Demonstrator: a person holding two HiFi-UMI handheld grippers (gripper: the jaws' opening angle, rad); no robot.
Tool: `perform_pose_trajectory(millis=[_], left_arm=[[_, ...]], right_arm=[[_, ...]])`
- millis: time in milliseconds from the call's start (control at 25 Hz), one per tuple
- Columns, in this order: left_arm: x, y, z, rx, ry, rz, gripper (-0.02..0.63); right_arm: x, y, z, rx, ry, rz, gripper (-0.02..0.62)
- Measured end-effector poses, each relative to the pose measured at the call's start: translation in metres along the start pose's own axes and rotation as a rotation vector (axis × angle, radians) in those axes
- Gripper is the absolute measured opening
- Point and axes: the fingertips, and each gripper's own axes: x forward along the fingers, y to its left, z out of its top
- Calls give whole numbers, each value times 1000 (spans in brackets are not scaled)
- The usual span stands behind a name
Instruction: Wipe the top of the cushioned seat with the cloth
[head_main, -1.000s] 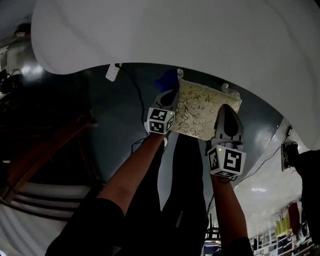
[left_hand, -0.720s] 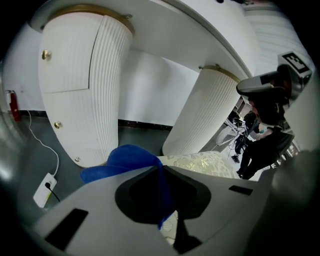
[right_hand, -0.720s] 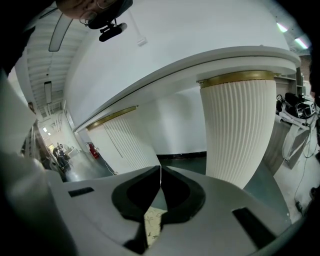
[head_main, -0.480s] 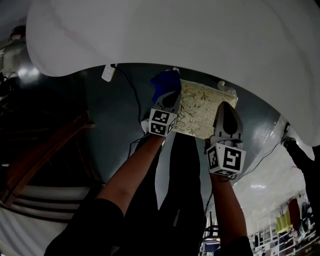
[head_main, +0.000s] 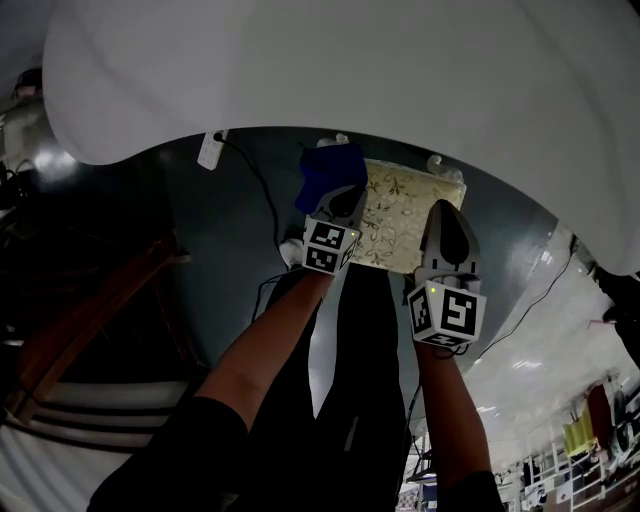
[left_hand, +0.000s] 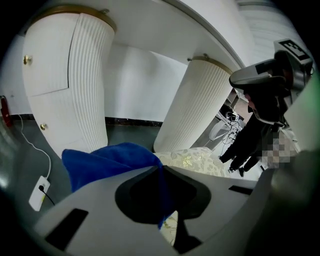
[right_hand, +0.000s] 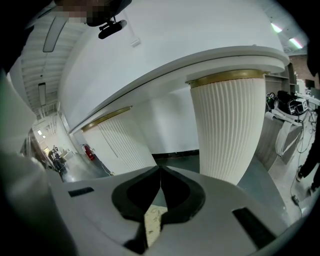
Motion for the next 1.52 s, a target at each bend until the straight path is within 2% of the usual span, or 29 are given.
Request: perform_pose_trajectory(millis=[280, 800, 1520], left_arm=[[14, -25, 0, 13, 9, -23, 35], [27, -45, 1, -4, 18, -25, 35], [46, -98, 1, 48, 48, -111, 35]], right_arm=[[-5, -22, -3, 21, -3, -36, 37], [-13, -43, -16, 39, 18, -68, 37], [-34, -77, -19, 74, 9, -119, 37]])
